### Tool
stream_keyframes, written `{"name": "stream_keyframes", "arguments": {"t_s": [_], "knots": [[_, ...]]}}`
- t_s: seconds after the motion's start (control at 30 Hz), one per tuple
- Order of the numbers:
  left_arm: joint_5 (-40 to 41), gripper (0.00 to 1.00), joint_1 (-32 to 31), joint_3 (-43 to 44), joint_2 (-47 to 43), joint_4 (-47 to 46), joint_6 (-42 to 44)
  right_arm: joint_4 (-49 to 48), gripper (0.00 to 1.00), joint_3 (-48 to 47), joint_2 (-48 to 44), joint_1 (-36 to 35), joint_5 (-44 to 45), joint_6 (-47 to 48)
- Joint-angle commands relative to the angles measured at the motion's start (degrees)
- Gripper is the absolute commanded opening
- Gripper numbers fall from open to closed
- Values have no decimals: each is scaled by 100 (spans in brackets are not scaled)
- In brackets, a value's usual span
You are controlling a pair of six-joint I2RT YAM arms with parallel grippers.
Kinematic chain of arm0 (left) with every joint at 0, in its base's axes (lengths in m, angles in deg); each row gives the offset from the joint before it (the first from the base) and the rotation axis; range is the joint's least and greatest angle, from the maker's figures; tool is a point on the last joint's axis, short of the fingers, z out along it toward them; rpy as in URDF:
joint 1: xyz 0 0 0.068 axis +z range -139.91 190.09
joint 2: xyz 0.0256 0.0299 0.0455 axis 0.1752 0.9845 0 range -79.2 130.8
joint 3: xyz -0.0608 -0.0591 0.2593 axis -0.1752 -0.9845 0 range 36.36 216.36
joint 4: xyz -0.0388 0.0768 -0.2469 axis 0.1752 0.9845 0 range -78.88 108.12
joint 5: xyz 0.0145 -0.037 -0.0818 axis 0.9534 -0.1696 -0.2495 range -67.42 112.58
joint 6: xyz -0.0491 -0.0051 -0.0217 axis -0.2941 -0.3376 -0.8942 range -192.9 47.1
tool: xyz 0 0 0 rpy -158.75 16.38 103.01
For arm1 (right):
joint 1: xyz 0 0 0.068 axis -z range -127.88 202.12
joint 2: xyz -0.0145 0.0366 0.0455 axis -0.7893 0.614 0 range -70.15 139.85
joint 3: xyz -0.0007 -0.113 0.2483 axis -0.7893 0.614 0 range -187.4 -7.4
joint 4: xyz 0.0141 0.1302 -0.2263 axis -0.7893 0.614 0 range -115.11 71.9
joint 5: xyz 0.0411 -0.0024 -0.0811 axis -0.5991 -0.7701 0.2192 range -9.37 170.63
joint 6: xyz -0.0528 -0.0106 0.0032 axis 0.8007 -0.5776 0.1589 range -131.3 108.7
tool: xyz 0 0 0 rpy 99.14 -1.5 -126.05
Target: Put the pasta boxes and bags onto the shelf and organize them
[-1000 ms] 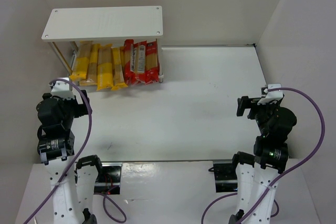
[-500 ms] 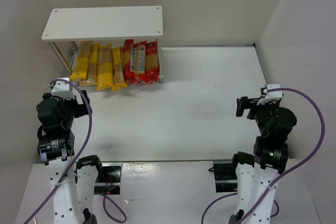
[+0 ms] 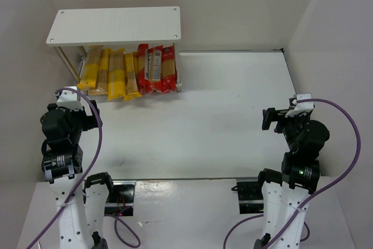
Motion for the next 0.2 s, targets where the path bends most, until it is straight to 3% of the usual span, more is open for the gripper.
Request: {"name": "stream_keyframes", "arguments": {"t_s": [0.0,0.17], "knots": [[-102,99,36,76,-35,-225,107,-300,100,-8,-77,40,-115,37],[-155,99,89,76,-35,-225,107,-300,100,-8,-77,40,-115,37]]}}
